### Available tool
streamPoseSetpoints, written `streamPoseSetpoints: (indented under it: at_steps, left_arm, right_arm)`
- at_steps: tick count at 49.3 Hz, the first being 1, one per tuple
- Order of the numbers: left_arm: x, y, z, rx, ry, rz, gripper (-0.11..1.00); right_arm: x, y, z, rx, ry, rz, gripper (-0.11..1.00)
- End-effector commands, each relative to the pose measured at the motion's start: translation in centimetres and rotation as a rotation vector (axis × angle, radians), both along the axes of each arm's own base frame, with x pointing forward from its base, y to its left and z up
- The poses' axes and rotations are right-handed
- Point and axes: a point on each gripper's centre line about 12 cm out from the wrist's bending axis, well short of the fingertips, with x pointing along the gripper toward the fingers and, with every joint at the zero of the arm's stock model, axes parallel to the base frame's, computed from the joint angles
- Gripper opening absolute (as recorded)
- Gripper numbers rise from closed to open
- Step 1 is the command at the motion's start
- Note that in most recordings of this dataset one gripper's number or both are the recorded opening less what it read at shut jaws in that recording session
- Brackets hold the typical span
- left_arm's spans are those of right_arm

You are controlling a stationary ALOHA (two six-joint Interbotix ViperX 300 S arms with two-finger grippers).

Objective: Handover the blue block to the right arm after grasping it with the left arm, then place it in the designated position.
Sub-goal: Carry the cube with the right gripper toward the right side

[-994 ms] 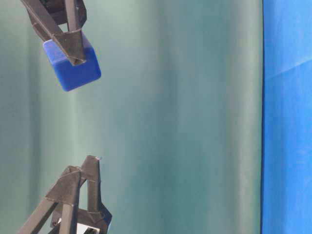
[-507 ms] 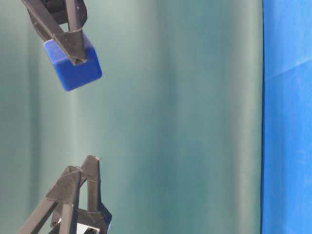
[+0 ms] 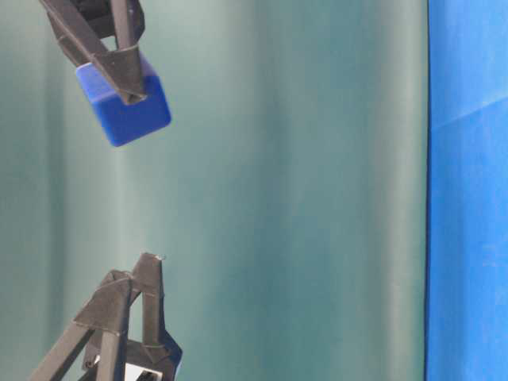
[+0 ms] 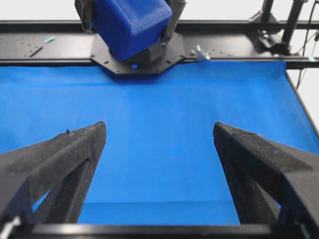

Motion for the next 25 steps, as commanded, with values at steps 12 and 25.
streamPoseSetpoints:
  at_steps: [12, 25]
  left_arm:
    - [0.1, 0.0, 1.1, -0.003, -0.031, 0.000, 0.93]
    - [0.1, 0.0, 1.1, -0.003, -0.031, 0.000, 0.93]
  right_arm:
    - [-0.7, 0.8, -0.4, 0.031, 0.101, -0.035, 0.55]
    - [-2.1, 1.0, -1.6, 0.036, 0.239, -0.090, 0.55]
